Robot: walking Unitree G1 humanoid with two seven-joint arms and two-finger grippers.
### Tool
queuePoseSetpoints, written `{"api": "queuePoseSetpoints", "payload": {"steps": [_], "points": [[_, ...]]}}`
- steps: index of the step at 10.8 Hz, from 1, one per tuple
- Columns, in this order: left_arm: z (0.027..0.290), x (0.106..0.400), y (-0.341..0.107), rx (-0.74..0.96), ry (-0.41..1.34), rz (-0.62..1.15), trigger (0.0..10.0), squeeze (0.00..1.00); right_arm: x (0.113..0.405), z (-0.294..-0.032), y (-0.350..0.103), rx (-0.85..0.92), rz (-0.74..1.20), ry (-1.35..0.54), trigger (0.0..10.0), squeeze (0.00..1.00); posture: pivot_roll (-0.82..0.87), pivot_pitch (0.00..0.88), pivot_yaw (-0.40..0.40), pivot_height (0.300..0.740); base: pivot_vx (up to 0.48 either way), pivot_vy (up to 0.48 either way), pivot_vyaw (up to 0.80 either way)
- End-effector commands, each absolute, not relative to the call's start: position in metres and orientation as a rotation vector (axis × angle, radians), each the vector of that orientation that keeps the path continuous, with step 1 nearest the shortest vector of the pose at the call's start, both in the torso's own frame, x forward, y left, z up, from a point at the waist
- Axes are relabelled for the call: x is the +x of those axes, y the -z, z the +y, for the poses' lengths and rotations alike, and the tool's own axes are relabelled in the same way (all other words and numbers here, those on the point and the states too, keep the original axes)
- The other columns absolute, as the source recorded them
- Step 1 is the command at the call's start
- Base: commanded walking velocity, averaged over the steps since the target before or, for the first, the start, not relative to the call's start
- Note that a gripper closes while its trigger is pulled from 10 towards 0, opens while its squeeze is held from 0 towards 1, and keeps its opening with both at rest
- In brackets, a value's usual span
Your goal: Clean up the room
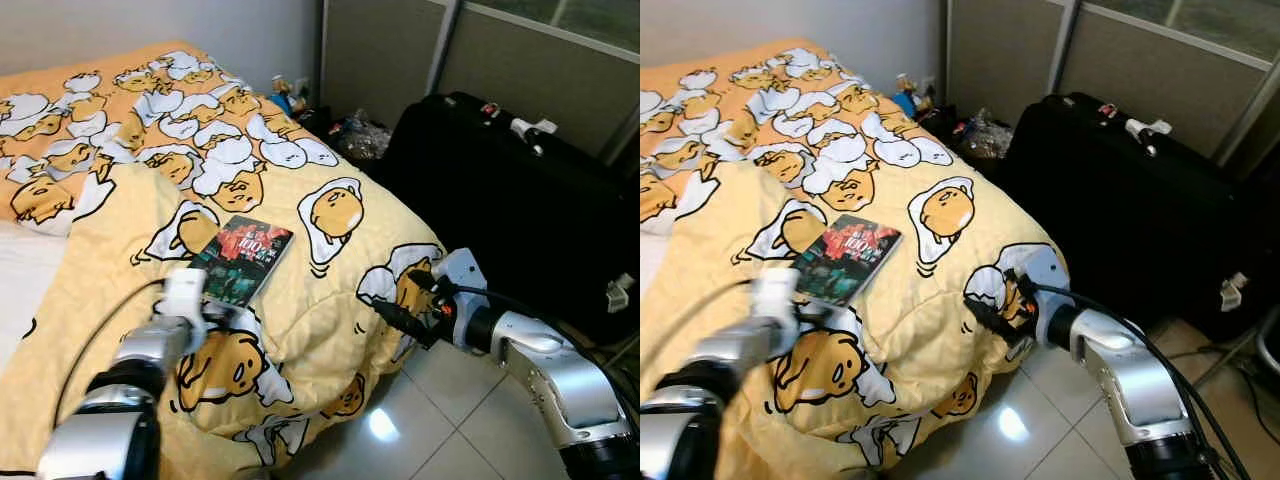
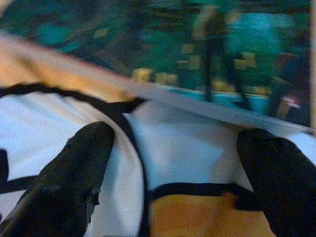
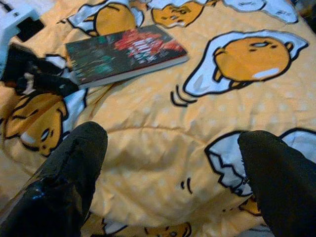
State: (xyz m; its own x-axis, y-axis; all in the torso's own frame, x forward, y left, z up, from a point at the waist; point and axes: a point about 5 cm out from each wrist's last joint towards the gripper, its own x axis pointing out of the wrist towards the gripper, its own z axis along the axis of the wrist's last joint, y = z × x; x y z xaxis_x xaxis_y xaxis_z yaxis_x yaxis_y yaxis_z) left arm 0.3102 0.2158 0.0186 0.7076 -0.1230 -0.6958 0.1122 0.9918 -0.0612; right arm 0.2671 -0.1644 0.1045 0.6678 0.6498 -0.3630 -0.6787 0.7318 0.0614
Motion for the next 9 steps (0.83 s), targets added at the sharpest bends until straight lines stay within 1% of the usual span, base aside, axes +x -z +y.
{"api": "queuePoseSetpoints", "payload": {"steps": [1, 3, 5, 6, 8, 9], "points": [[0.199, 0.315, -0.021, -0.014, 0.256, 0.779, 10.0, 0.00, 0.266, -0.165, -0.111, -0.089, 0.370, -0.770, 10.0, 0.00, -0.05, 0.000, 0.048, 0.740, 0.000, 0.000, 0.00], [0.164, 0.320, -0.028, -0.014, 0.489, 0.703, 10.0, 0.00, 0.265, -0.165, -0.113, -0.109, 0.368, -0.776, 10.0, 0.00, -0.06, 0.000, 0.059, 0.740, 0.000, 0.000, 0.00], [0.140, 0.316, -0.032, 0.038, 0.721, 0.622, 10.0, 0.00, 0.261, -0.163, -0.111, -0.121, 0.377, -0.797, 10.0, 0.00, -0.07, 0.000, 0.066, 0.740, 0.000, 0.000, 0.00], [0.136, 0.311, -0.033, 0.067, 0.843, 0.612, 10.0, 0.00, 0.258, -0.161, -0.110, -0.125, 0.386, -0.811, 10.0, 0.00, -0.07, 0.000, 0.068, 0.740, 0.000, 0.000, 0.00], [0.144, 0.310, -0.040, 0.108, 0.908, 0.581, 10.0, 0.00, 0.255, -0.161, -0.108, -0.129, 0.394, -0.817, 10.0, 0.00, -0.07, 0.000, 0.070, 0.740, 0.000, 0.000, 0.00], [0.152, 0.309, -0.045, 0.160, 0.955, 0.578, 10.0, 0.00, 0.253, -0.161, -0.106, -0.135, 0.402, -0.821, 10.0, 0.00, -0.07, 0.000, 0.074, 0.740, 0.000, 0.000, 0.00]]}}
